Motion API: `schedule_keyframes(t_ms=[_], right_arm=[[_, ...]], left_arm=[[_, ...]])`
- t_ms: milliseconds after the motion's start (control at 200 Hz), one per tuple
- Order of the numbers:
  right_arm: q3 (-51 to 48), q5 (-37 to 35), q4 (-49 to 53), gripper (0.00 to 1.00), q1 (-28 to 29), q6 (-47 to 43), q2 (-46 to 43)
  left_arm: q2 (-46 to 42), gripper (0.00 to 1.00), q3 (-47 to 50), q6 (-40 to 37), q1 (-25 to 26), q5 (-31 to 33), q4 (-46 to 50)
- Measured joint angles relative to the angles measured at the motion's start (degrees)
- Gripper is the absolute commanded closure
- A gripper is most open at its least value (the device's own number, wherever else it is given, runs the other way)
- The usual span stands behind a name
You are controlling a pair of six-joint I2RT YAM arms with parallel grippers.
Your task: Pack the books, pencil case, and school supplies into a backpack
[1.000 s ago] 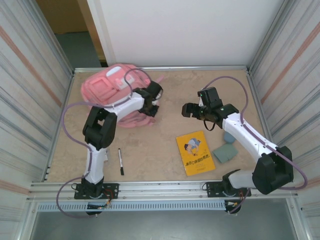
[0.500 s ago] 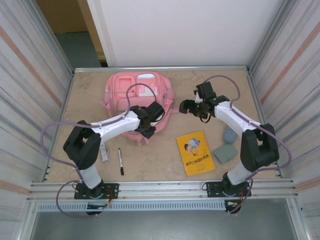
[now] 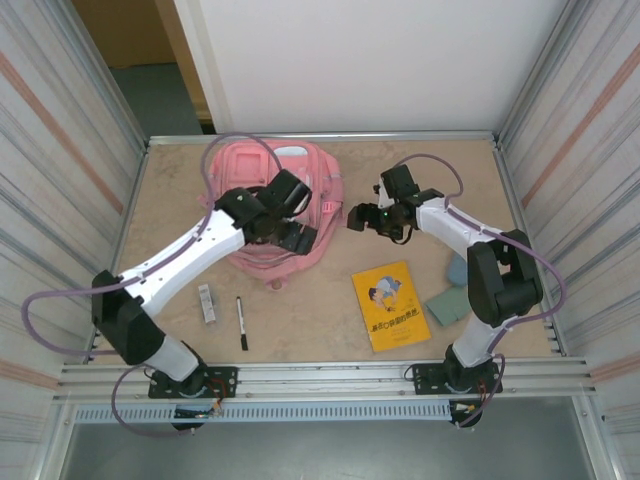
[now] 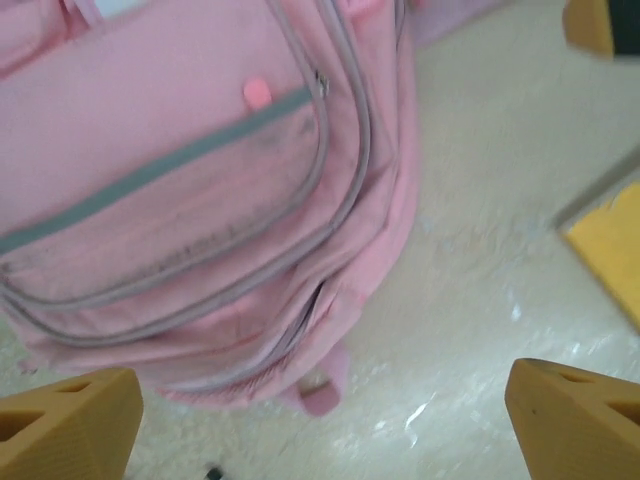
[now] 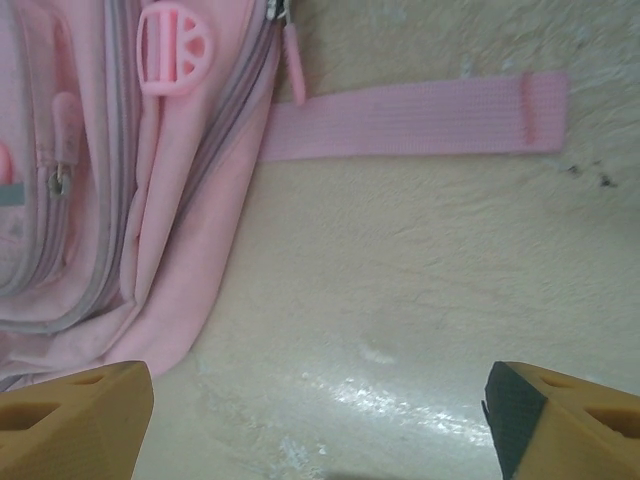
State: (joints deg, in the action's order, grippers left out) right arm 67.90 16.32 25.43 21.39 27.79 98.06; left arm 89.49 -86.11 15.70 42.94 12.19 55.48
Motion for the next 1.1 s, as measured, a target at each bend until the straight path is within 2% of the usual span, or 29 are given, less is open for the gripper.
schedule_keyframes(t_ms=[281, 446, 641, 717, 842, 962, 992, 1067, 1102], right_arm=[[-3.0, -2.0, -0.5, 0.14, -1.6, -1.3, -4.2], [-6.4, -2.6, -0.7, 0.15, -2.3, -1.3, -8.3], [-10.0, -2.6, -1.6, 0.16, -2.4, -1.3, -11.1], [-10.1, -2.4, -2.0, 0.16, -2.4, -1.2, -11.4], [-10.8, -1.1, -3.0, 0.17, -2.4, -1.2, -11.9], [-10.8, -0.3, -2.9, 0.17, -2.4, -1.2, -11.9], [-10.8, -0.1, -2.8, 0.17, -2.3, -1.3, -11.9], [-10.8, 0.1, -2.6, 0.17, -2.3, -1.3, -11.9], [-10.8, 0.1, -2.3, 0.16, -2.3, -1.3, -11.9]], left_arm=[[19.3, 0.23, -13.4, 9.5, -1.5, 4.9, 0.5], [26.8, 0.25, -17.8, 13.7, -3.6, 7.2, 1.2], [34.9, 0.25, -22.4, 15.8, -6.4, 7.0, 1.0], [37.6, 0.3, -23.3, 15.6, -6.7, 6.0, 0.2], [40.3, 0.53, -25.0, 15.0, -6.7, 5.4, -0.3], [40.7, 0.59, -25.7, 14.5, -6.7, 4.3, -0.4], [40.7, 0.66, -25.7, 14.3, -6.7, 4.0, -0.5], [40.7, 0.93, -25.6, 13.1, -6.8, 2.3, -1.4], [40.7, 1.0, -25.6, 12.5, -6.8, 1.8, -1.6]])
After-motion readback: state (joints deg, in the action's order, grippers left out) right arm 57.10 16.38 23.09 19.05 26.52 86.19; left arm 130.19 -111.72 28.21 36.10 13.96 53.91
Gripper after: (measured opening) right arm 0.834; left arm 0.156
